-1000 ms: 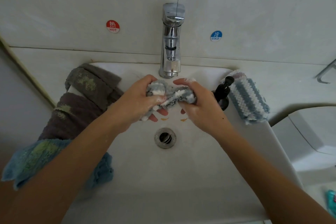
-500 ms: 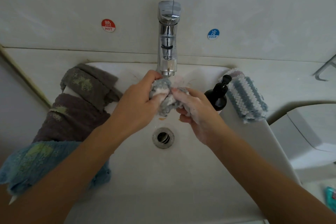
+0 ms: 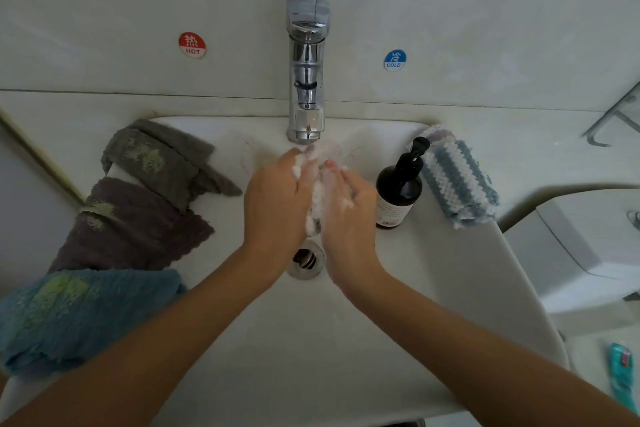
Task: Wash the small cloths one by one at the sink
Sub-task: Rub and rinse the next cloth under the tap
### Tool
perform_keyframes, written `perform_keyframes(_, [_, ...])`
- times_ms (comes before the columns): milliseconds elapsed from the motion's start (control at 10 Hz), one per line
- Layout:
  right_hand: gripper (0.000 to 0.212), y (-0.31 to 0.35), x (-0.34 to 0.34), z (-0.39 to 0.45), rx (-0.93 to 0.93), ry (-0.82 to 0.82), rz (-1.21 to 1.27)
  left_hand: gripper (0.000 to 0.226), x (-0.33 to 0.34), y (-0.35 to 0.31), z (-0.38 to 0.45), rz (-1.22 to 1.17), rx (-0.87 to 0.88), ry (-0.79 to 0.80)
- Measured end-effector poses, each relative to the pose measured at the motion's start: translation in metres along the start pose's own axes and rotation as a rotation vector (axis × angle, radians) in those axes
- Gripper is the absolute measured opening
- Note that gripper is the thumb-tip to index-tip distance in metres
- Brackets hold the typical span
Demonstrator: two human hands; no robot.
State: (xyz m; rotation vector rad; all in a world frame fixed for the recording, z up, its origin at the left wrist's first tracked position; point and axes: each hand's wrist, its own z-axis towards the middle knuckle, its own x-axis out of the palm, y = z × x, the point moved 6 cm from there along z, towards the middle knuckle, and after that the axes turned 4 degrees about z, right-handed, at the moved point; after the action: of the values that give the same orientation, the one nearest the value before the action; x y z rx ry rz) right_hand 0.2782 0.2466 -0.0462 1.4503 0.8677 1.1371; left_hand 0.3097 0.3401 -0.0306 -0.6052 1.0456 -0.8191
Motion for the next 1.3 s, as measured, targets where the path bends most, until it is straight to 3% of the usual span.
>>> perform_keyframes(200, [0.023, 0.005, -0.016, 0.022, 0.071, -0.052, -0.013, 0.032, 0.012, -0.019, -0.031, -0.135, -0.023, 0.055])
perform_keyframes(300, [0.032, -0.006, -0.002, 0.004, 0.134, 0.019, 0.06, 0.033, 0.005, 0.0, -0.006, -0.108, -0.103, -0.008])
perform_keyframes(500, [0.024, 0.002, -0.007, 0.017, 0.195, 0.043, -0.034, 0.042, 0.013, -0.003, -0.027, -0.095, -0.039, 0.088])
perform_keyframes(600, [0.024, 0.003, -0.013, 0.014, 0.164, 0.051, -0.077, 0.033, 0.013, -0.012, -0.022, -0.087, 0.033, 0.099])
perform_keyframes(700, [0.025, 0.013, -0.002, 0.007, 0.169, 0.215, -0.067, 0.025, 0.003, 0.004, 0.003, -0.094, 0.02, 0.141])
perform_keyframes(800, [0.042, 0.022, -0.003, 0.012, 0.156, 0.278, -0.063, 0.047, -0.008, 0.013, 0.017, -0.055, 0.09, 0.231])
perform_keyframes(900, [0.045, 0.021, -0.012, 0.016, 0.131, 0.27, -0.118, 0.045, -0.016, 0.014, 0.021, -0.058, 0.122, 0.307])
perform_keyframes(1100, [0.02, 0.028, -0.013, 0.023, 0.084, 0.362, -0.35, 0.012, -0.022, 0.007, 0.021, -0.157, 0.118, 0.492])
perform_keyframes(1200, [0.012, 0.033, -0.013, 0.024, 0.069, 0.45, -0.414, 0.018, -0.022, 0.004, 0.019, -0.181, 0.088, 0.659])
perform_keyframes(1300, [0.023, 0.035, -0.014, 0.024, 0.082, 0.522, -0.432, 0.032, -0.023, 0.004, 0.014, -0.147, 0.08, 0.758])
